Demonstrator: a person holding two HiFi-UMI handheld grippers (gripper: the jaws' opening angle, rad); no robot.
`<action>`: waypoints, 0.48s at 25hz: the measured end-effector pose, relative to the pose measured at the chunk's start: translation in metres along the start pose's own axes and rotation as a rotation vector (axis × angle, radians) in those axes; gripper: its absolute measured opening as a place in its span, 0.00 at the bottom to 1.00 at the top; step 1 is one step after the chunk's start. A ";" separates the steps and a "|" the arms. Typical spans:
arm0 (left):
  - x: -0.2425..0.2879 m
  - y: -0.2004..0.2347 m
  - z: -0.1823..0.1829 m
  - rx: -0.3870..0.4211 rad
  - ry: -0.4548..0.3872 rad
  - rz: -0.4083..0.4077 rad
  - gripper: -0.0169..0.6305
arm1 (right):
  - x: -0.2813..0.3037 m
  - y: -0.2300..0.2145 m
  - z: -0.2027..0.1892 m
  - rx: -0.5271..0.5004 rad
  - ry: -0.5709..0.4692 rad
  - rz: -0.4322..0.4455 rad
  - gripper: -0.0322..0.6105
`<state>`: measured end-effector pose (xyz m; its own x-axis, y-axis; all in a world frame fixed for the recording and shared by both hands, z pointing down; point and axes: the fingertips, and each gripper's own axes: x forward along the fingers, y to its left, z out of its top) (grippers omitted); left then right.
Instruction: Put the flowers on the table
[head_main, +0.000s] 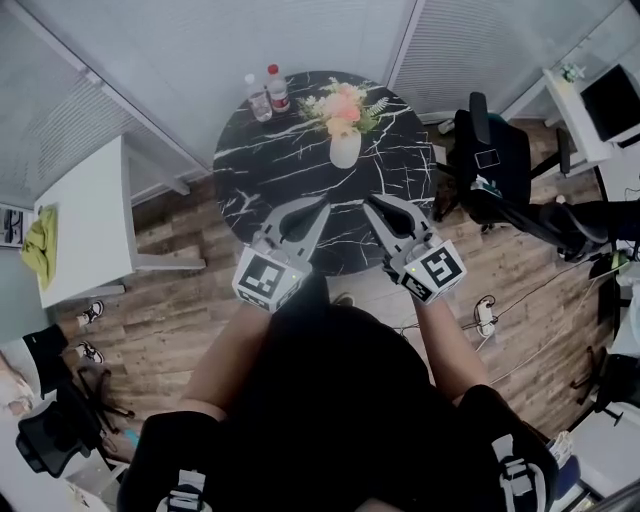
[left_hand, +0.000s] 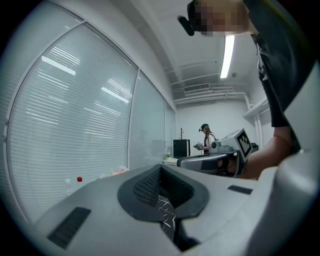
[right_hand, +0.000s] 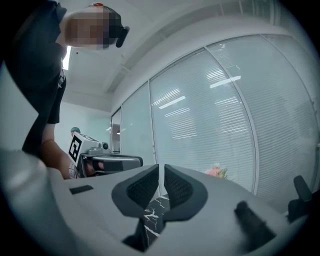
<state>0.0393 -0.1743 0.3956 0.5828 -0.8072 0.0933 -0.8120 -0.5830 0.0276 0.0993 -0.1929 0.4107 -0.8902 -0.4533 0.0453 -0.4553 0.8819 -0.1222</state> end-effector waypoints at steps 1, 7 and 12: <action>-0.001 -0.005 0.001 0.001 -0.003 0.000 0.04 | -0.003 0.003 0.001 -0.004 -0.001 0.009 0.12; -0.005 -0.028 0.001 0.005 -0.013 -0.002 0.04 | -0.015 0.018 0.007 -0.028 -0.001 0.053 0.10; -0.009 -0.035 0.004 0.002 -0.016 0.003 0.04 | -0.020 0.027 0.010 -0.031 0.000 0.077 0.09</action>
<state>0.0628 -0.1465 0.3897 0.5806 -0.8105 0.0774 -0.8138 -0.5805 0.0256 0.1043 -0.1611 0.3969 -0.9226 -0.3839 0.0372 -0.3857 0.9178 -0.0943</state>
